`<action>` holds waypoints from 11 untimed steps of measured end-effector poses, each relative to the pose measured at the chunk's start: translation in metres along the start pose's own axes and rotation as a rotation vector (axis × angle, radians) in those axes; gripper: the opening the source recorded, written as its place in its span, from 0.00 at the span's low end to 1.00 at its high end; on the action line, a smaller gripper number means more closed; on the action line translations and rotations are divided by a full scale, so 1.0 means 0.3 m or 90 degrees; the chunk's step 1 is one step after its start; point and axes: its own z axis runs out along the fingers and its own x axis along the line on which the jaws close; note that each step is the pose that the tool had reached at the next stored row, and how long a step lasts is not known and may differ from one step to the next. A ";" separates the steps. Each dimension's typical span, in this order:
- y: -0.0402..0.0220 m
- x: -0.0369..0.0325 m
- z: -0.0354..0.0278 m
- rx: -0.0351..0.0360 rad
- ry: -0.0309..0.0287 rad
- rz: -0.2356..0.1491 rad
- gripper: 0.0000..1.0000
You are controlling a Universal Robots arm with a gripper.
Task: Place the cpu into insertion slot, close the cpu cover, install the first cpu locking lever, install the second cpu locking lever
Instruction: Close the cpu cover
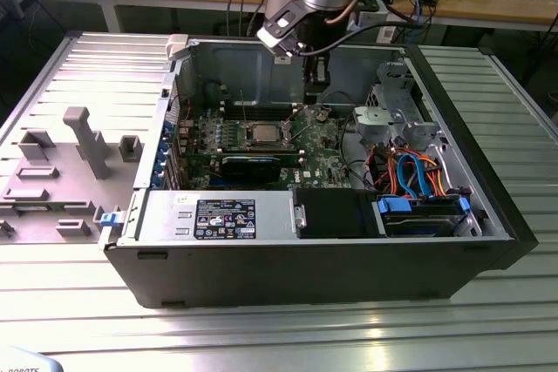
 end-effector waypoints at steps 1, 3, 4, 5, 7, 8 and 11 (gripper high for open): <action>0.003 0.000 0.001 -0.0001 -0.0005 0.000 0.11; 0.009 0.000 0.000 0.0000 -0.0023 0.000 0.11; 0.011 0.000 0.000 0.0000 -0.0027 0.000 0.11; 0.015 0.000 0.000 0.0000 -0.0032 0.000 0.11; 0.020 0.000 0.000 0.0000 -0.0035 0.000 0.11; 0.022 0.000 0.000 0.0000 -0.0036 0.000 0.11; 0.030 0.000 0.001 0.0000 -0.0040 0.000 0.11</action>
